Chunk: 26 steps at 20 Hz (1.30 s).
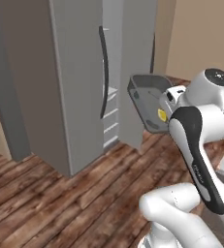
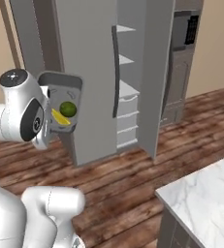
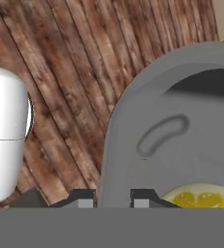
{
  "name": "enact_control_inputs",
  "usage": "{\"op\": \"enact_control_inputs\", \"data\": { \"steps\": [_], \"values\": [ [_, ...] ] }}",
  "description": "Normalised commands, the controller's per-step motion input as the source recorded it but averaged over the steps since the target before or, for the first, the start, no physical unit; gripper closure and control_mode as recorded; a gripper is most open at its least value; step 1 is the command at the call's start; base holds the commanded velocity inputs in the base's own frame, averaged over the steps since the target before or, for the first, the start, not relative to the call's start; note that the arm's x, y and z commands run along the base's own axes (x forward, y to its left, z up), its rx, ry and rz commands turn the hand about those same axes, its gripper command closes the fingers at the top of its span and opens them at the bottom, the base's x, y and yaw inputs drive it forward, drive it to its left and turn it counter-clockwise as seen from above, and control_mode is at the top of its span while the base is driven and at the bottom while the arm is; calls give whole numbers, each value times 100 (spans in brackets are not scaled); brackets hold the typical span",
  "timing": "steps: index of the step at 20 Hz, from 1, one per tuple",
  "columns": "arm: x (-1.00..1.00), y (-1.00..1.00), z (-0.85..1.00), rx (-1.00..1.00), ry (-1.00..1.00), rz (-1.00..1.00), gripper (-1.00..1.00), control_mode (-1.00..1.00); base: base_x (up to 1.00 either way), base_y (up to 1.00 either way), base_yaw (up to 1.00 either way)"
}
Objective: Take the lemon wedge and lime out of the freezer and place them in the tupperware container on the counter. Then put the tupperware containing the vegetables back in the freezer.
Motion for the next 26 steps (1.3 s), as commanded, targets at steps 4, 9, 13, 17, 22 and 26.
{"op": "enact_control_inputs", "data": {
  "steps": [4,9,13,17,22,26],
  "values": [
    [0,0,0,0,0,0,100,100,100,34,13],
    [0,0,0,0,0,0,100,100,100,6,12],
    [0,0,0,0,0,0,100,100,100,-27,6],
    [0,0,0,0,0,0,100,100,100,-42,2],
    [0,0,0,0,0,0,100,100,100,-30,0],
    [0,0,0,0,0,0,100,100,97,-33,7]
  ]
}}
